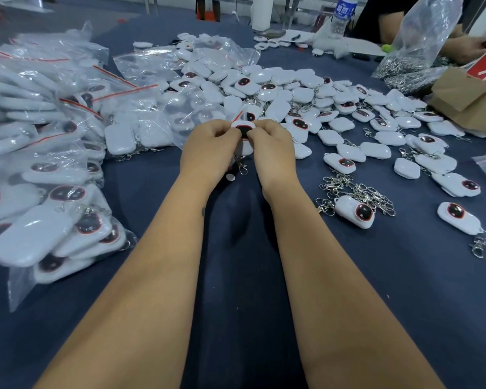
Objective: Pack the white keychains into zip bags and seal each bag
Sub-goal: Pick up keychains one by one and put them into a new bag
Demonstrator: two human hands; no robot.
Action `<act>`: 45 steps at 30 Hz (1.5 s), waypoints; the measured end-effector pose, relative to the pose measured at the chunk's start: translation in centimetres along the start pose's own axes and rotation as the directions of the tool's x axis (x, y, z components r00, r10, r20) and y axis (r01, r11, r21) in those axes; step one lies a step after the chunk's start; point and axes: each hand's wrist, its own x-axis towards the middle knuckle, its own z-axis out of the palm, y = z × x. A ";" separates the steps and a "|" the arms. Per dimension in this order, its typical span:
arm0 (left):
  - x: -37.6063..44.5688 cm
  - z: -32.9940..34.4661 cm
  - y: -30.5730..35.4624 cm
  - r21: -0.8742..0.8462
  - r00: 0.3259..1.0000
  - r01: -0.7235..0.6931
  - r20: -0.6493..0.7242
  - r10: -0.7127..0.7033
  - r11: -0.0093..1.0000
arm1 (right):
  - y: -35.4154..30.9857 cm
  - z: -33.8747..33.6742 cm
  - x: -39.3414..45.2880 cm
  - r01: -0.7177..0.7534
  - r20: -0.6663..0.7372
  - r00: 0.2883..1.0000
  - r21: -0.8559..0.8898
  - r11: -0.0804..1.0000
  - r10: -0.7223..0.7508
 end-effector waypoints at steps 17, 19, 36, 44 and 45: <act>0.2 0.0 -0.1 0.033 0.976 -0.053 -0.208 0.059 0.998 | 0.0 -0.3 0.2 -0.007 -0.036 0.999 0.138 0.990 0.013; 0.2 -0.2 -0.2 0.120 0.960 -0.047 -0.270 0.079 0.992 | -0.2 -0.6 0.5 -0.055 -0.035 0.997 0.317 0.947 0.070; -0.5 0.2 0.6 0.068 0.953 -0.139 -0.262 0.152 0.988 | 0.5 0.5 -0.5 0.185 -0.013 0.981 -0.216 0.959 -0.192; -0.5 0.1 0.8 -0.012 0.944 -0.162 -0.294 0.152 0.987 | 0.2 0.4 -0.3 0.290 0.076 0.957 -0.281 0.915 -0.280; -0.5 0.1 0.8 -0.014 0.942 -0.155 -0.303 0.143 0.988 | 0.2 0.4 -0.3 0.303 0.027 0.951 -0.275 0.912 -0.308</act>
